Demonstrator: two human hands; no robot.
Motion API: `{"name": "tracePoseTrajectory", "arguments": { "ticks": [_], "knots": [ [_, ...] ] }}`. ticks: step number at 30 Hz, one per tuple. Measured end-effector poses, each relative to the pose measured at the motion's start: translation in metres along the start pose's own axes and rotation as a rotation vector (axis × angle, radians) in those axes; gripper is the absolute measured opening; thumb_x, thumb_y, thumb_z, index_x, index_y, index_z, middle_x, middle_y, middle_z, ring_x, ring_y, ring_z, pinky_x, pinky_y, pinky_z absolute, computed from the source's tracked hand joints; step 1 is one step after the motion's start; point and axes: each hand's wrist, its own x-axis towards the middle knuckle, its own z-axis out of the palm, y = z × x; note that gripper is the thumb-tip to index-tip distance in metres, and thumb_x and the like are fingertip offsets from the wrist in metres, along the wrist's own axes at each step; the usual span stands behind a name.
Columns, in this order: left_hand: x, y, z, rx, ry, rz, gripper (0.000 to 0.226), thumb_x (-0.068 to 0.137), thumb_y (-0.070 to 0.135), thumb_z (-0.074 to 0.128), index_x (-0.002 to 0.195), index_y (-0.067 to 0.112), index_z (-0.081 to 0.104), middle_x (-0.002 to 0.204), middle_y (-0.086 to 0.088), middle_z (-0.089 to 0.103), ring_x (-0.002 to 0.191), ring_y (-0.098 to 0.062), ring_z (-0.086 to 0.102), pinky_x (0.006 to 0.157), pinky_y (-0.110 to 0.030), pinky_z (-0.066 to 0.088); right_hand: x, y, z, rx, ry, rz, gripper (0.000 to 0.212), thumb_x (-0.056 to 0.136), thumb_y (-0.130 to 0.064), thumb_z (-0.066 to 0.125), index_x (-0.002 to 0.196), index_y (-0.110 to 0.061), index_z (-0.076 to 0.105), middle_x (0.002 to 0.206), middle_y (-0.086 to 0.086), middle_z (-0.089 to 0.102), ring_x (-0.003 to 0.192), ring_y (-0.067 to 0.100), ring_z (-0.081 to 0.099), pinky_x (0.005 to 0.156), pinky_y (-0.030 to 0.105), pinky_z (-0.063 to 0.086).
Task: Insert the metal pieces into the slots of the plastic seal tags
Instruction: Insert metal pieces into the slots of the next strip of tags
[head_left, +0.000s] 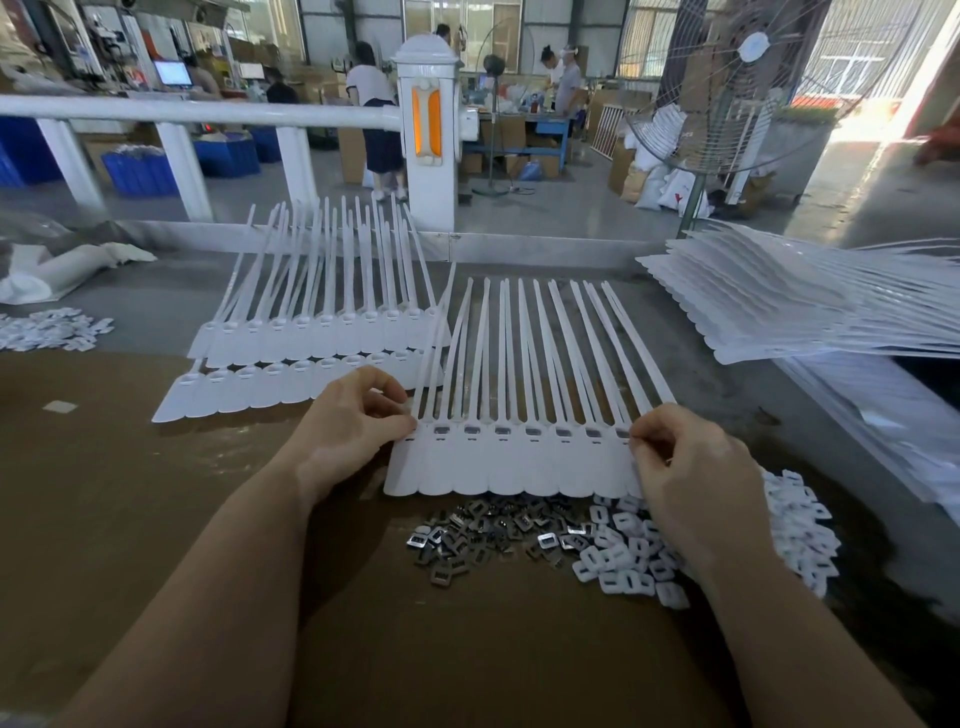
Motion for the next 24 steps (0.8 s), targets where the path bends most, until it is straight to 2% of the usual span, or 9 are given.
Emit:
{"name": "tracePoseTrajectory", "arguments": {
  "ticks": [9, 12, 14, 16, 18, 19, 22, 24],
  "knots": [
    [0.002, -0.002, 0.004, 0.097, 0.044, 0.071, 0.011, 0.084, 0.016, 0.068, 0.090, 0.021, 0.061, 0.090, 0.003, 0.064, 0.081, -0.007, 0.057, 0.066, -0.017, 0.039, 0.000, 0.000, 0.000, 0.002, 0.003, 0.026, 0.007, 0.087, -0.010, 0.061, 0.088, -0.012, 0.068, 0.080, 0.000, 0.067, 0.073, 0.015, 0.060, 0.069, 0.029, 0.050],
    [-0.001, 0.006, 0.010, 0.186, 0.212, 0.181, 0.011, 0.084, 0.022, 0.068, 0.081, 0.030, 0.060, 0.081, 0.013, 0.062, 0.071, 0.001, 0.054, 0.060, -0.010, 0.036, 0.000, 0.001, 0.000, -0.002, 0.011, 0.024, 0.007, 0.087, -0.011, 0.061, 0.088, -0.013, 0.068, 0.080, 0.000, 0.067, 0.072, 0.015, 0.059, 0.067, 0.026, 0.047],
    [-0.007, 0.016, 0.016, 0.194, 0.236, 0.309, 0.016, 0.082, 0.025, 0.069, 0.074, 0.035, 0.059, 0.075, 0.018, 0.060, 0.072, 0.008, 0.051, 0.059, -0.006, 0.036, 0.000, 0.001, 0.000, -0.008, 0.008, 0.027, 0.007, 0.087, -0.012, 0.061, 0.088, -0.013, 0.068, 0.080, -0.001, 0.068, 0.072, 0.014, 0.059, 0.067, 0.026, 0.047],
    [-0.015, 0.026, 0.023, 0.248, 0.105, 0.456, 0.015, 0.080, 0.032, 0.066, 0.073, 0.042, 0.058, 0.074, 0.022, 0.060, 0.076, 0.006, 0.049, 0.067, -0.010, 0.035, 0.001, 0.001, 0.001, -0.015, 0.007, 0.030, 0.008, 0.087, -0.013, 0.061, 0.089, -0.014, 0.068, 0.081, -0.001, 0.068, 0.073, 0.014, 0.059, 0.068, 0.026, 0.047],
    [-0.022, 0.034, 0.029, 0.317, -0.083, 0.555, 0.009, 0.077, 0.043, 0.061, 0.072, 0.048, 0.056, 0.074, 0.027, 0.059, 0.079, 0.005, 0.050, 0.077, -0.022, 0.034, 0.001, 0.001, 0.001, -0.012, 0.006, 0.030, 0.008, 0.087, -0.013, 0.061, 0.089, -0.014, 0.068, 0.081, -0.001, 0.068, 0.073, 0.014, 0.060, 0.069, 0.027, 0.049],
    [-0.024, 0.037, 0.032, 0.345, -0.161, 0.591, 0.009, 0.077, 0.044, 0.061, 0.072, 0.049, 0.056, 0.074, 0.029, 0.058, 0.082, 0.005, 0.050, 0.081, -0.023, 0.032, 0.001, 0.001, 0.001, -0.012, 0.004, 0.029, 0.008, 0.087, -0.013, 0.061, 0.089, -0.014, 0.068, 0.081, -0.001, 0.068, 0.073, 0.014, 0.059, 0.068, 0.027, 0.049],
    [-0.031, 0.042, 0.042, 0.391, -0.278, 0.680, 0.011, 0.081, 0.038, 0.067, 0.076, 0.046, 0.062, 0.075, 0.030, 0.057, 0.088, 0.007, 0.047, 0.092, -0.011, 0.019, 0.000, 0.001, 0.001, -0.015, 0.001, 0.027, 0.008, 0.087, -0.013, 0.060, 0.088, -0.015, 0.068, 0.080, -0.002, 0.067, 0.072, 0.013, 0.058, 0.067, 0.025, 0.046],
    [-0.034, 0.045, 0.049, 0.410, -0.294, 0.717, 0.004, 0.084, 0.036, 0.067, 0.085, 0.039, 0.070, 0.076, 0.031, 0.054, 0.090, 0.009, 0.045, 0.094, -0.012, 0.016, 0.000, 0.001, 0.001, -0.018, 0.005, 0.028, 0.007, 0.087, -0.013, 0.061, 0.088, -0.014, 0.068, 0.079, -0.001, 0.067, 0.071, 0.013, 0.057, 0.067, 0.026, 0.045]
  ]
}}
